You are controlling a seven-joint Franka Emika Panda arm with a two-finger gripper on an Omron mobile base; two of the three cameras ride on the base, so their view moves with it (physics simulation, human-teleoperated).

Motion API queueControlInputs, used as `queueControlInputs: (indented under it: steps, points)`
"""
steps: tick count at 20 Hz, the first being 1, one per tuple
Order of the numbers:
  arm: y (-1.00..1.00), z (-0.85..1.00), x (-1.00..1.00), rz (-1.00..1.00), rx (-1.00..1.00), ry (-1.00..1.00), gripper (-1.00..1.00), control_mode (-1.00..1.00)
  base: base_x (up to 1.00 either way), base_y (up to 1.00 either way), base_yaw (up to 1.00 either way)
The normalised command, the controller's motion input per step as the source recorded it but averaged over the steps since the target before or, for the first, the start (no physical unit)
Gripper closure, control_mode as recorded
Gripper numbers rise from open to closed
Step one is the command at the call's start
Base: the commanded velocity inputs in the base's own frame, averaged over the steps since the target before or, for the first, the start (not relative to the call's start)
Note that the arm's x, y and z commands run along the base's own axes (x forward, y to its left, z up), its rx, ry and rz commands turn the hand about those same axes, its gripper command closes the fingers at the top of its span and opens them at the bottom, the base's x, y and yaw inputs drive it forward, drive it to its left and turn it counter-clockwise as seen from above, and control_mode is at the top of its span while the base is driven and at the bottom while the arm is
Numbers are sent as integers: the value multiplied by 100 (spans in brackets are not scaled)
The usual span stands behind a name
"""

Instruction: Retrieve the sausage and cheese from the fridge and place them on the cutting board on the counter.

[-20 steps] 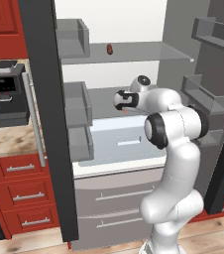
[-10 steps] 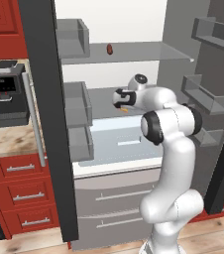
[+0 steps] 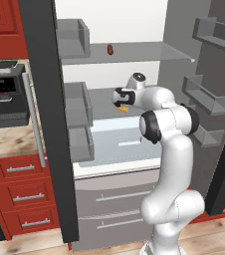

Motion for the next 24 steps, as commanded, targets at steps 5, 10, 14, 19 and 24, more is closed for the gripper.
queueControlInputs:
  steps: [5,10,14,19,24]
  points:
    - [1,-11,1,0,0,2,-100,-100,0,0,0]
    - [3,-15,0,0,0,0,100,-100,0,0,0]
    - [3,-8,-6,0,0,0,100,-100,0,0,0]
    - [0,-8,-19,0,3,4,100,-100,0,0,0]
    - [1,8,-49,0,8,0,100,-100,0,0,0]
